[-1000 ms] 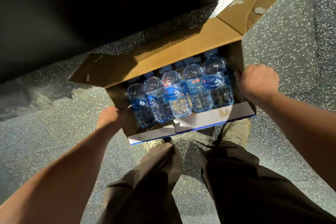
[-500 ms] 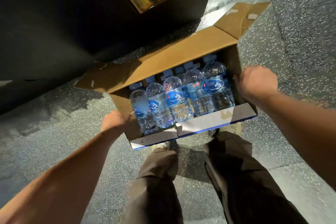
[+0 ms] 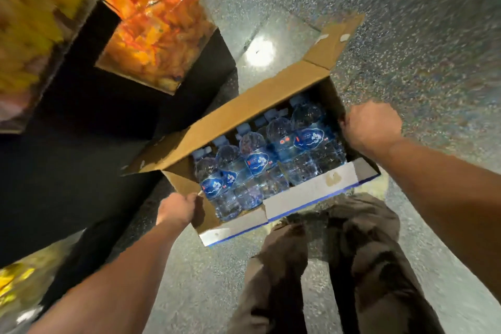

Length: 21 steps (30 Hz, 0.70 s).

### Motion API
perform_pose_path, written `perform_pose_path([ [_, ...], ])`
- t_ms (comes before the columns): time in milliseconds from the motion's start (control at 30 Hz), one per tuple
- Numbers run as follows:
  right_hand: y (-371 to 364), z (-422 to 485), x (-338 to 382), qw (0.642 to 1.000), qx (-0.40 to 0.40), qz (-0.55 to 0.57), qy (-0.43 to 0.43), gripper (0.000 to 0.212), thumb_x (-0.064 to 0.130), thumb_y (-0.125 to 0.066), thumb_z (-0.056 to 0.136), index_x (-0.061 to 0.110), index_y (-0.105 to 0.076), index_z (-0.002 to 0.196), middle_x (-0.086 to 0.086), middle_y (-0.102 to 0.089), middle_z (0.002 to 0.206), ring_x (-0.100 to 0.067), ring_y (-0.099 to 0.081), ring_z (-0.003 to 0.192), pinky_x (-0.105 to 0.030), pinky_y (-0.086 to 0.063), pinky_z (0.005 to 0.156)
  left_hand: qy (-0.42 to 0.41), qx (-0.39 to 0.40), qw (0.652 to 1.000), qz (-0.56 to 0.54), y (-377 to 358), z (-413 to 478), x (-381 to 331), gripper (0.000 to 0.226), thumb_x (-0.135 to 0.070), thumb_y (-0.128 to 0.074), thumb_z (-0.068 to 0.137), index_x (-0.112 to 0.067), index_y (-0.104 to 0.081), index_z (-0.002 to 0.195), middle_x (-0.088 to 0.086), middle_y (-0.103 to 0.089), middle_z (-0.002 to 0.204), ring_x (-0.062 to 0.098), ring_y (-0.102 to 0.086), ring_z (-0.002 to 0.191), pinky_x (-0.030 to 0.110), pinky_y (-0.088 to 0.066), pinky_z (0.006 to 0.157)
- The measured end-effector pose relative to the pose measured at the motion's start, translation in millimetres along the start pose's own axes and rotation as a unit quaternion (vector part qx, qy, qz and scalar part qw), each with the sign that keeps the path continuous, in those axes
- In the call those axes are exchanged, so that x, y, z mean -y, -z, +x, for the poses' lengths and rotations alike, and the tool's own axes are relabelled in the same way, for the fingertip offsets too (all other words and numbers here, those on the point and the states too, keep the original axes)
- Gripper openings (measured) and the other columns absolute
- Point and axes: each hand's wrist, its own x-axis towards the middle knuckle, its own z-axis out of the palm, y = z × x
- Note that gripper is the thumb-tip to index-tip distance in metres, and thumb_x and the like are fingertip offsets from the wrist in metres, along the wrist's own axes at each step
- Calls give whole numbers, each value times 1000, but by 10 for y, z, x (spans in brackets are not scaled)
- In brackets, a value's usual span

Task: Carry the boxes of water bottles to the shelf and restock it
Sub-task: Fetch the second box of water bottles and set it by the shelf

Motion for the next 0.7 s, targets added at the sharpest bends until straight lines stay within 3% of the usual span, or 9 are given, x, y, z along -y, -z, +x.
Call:
perform_pose_path([
  [200,-165,-598,-616,996,24,57,-68,24,21,-47,96,7,-66,102,-13,-67,101,-31,-65,95,-30,-43,67,-57,-22,996,69,54,-382,-312,50,-39,-46,97,7,-62,111,24,-63,116,39,-58,110,38,-48,91],
  [367,-527,-1260,-1263,989,21,63,-131,27,24,-45,99,5,-65,100,-12,-62,83,-29,-65,81,-27,-44,59,-135,-47,979,148,-79,-856,-706,50,-38,-43,97,6,-64,109,24,-64,111,39,-59,105,37,-50,86],
  [700,-1248,-2536,-2451,949,27,172,-262,27,23,-48,97,8,-66,110,-13,-66,107,-31,-65,98,-31,-48,69,-250,-74,934,245,-693,-1837,-1508,44,-39,-46,96,-1,-67,105,19,-68,108,36,-63,100,36,-52,82],
])
